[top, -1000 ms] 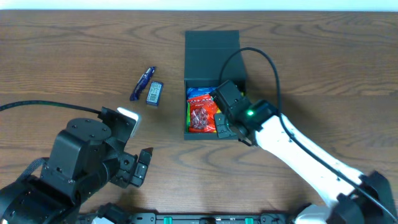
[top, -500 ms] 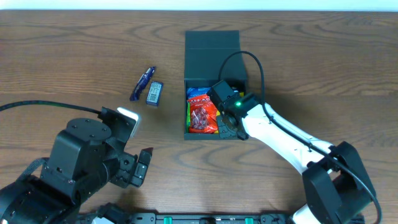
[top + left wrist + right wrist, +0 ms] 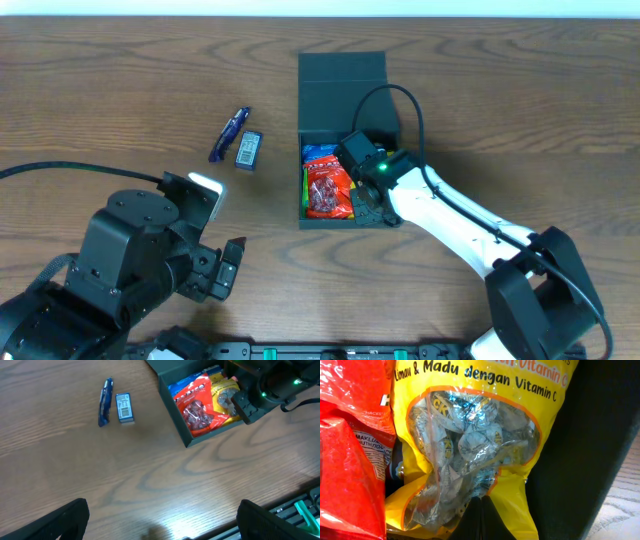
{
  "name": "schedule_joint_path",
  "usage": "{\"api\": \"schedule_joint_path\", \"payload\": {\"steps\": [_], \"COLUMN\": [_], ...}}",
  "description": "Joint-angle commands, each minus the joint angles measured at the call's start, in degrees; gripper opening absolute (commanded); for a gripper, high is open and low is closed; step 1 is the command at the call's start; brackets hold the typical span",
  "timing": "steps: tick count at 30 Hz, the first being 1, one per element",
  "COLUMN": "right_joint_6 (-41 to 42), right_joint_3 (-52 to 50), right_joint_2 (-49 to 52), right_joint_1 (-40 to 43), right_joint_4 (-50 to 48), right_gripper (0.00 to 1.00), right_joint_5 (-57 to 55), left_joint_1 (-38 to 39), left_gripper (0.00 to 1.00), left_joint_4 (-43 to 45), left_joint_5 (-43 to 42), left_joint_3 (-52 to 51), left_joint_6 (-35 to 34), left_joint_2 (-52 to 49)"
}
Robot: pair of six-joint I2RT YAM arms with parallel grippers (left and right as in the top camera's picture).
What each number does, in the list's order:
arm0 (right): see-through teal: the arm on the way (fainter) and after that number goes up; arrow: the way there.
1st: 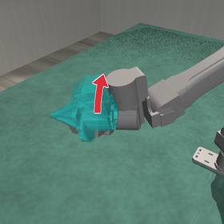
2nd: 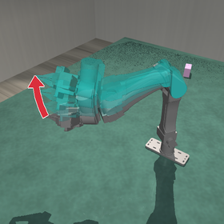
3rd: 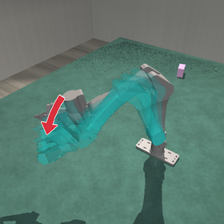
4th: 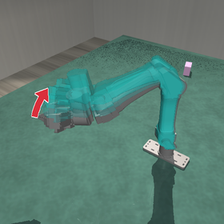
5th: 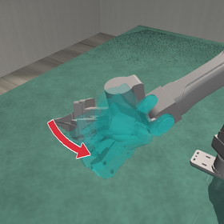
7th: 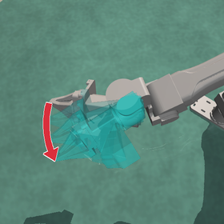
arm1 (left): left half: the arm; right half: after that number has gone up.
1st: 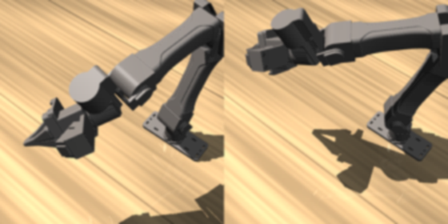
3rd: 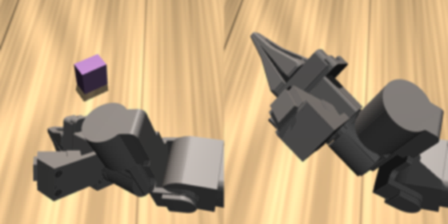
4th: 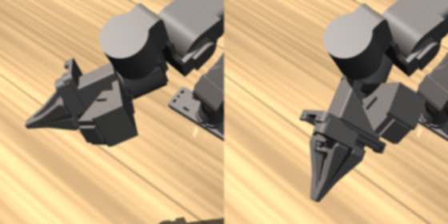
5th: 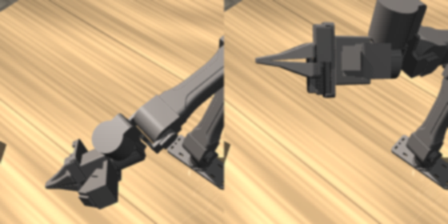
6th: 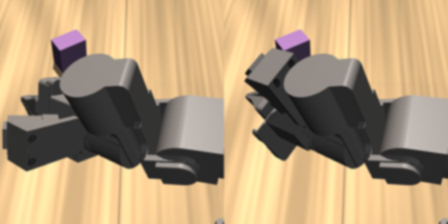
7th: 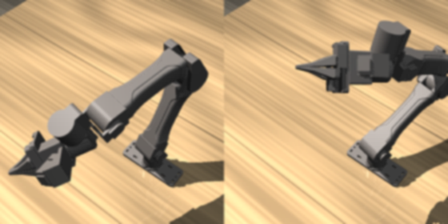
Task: Pack container
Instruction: 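Release the red bag and press it down into the box, then withdraw right gripper to the right of the box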
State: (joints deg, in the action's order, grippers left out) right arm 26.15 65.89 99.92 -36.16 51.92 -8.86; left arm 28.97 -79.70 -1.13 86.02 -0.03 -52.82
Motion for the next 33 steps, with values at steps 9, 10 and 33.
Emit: {"api": "schedule_joint_path", "payload": {"steps": [9,10,33], "right_joint_6": [0.17,0.17,0.15], "right_joint_3": [8.37,9.18,10.27], "right_joint_2": [-4.52,-5.64,-25.70], "right_joint_1": [0.61,0.61,0.61], "right_joint_4": [4.15,4.63,17.14], "right_gripper": [0.01,0.01,0.99], "right_joint_5": [0.11,0.11,0.74], "left_joint_1": [-0.17,-0.17,-0.17], "left_gripper": [0.95,0.95,0.95], "left_joint_4": [-0.26,-0.28,0.44], "left_joint_5": [0.02,0.02,0.48], "left_joint_3": [0.72,0.72,0.72], "left_joint_6": [-0.39,-0.39,0.26], "left_joint_2": [-0.02,-0.02,-0.02]}}
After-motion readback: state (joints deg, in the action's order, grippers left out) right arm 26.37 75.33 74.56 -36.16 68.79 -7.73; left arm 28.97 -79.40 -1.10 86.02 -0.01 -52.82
